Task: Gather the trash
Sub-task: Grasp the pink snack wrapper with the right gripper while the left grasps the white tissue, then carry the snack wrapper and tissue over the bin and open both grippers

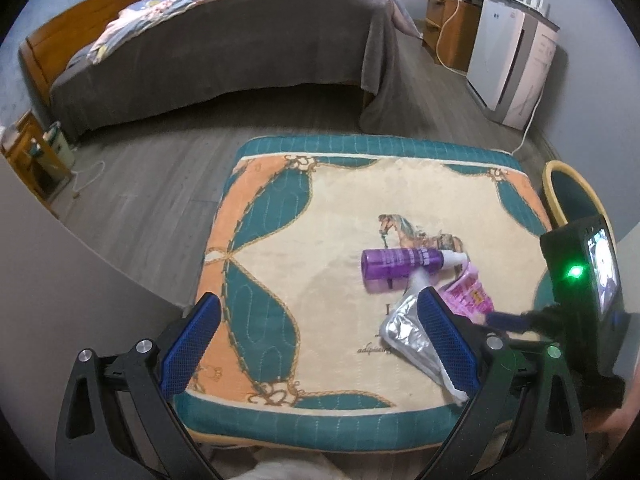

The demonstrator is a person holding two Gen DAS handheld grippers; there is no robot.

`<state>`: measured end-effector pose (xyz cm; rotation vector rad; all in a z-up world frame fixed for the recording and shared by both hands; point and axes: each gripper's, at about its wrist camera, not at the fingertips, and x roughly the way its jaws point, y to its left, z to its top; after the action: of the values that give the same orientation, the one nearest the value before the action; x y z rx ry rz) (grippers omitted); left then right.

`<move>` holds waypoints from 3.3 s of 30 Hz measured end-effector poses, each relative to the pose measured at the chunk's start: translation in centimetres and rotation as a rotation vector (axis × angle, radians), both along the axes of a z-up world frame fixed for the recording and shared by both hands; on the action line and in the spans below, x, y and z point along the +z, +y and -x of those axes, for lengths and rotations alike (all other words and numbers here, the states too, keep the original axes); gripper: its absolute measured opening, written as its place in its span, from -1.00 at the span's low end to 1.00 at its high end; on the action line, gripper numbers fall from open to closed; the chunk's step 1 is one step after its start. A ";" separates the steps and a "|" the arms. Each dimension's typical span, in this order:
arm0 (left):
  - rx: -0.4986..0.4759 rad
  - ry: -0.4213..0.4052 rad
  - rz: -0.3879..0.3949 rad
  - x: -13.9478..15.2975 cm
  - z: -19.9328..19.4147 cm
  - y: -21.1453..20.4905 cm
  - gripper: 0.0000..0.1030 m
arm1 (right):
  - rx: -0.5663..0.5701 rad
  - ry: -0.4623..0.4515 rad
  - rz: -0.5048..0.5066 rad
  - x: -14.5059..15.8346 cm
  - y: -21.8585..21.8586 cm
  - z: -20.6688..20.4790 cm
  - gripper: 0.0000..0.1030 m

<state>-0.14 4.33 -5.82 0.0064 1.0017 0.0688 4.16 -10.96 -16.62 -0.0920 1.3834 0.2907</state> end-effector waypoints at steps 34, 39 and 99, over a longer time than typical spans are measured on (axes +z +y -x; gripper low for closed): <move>-0.209 0.279 -0.035 -9.9 -0.9 -10.1 0.44 | -0.212 -0.190 -0.047 9.9 -14.0 3.5 -0.84; -0.275 0.294 -0.008 -10.1 -1.1 -11.1 -0.45 | -0.188 -0.197 -0.062 10.1 -13.8 3.5 -0.84; -0.751 0.012 0.110 -2.2 -9.0 -36.2 -0.66 | -0.696 -0.283 -0.127 7.0 -37.9 -4.5 -0.83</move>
<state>8.89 -31.87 -8.00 0.2809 0.9609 -0.6728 8.71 -48.85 -9.65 0.4336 1.0375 -0.2127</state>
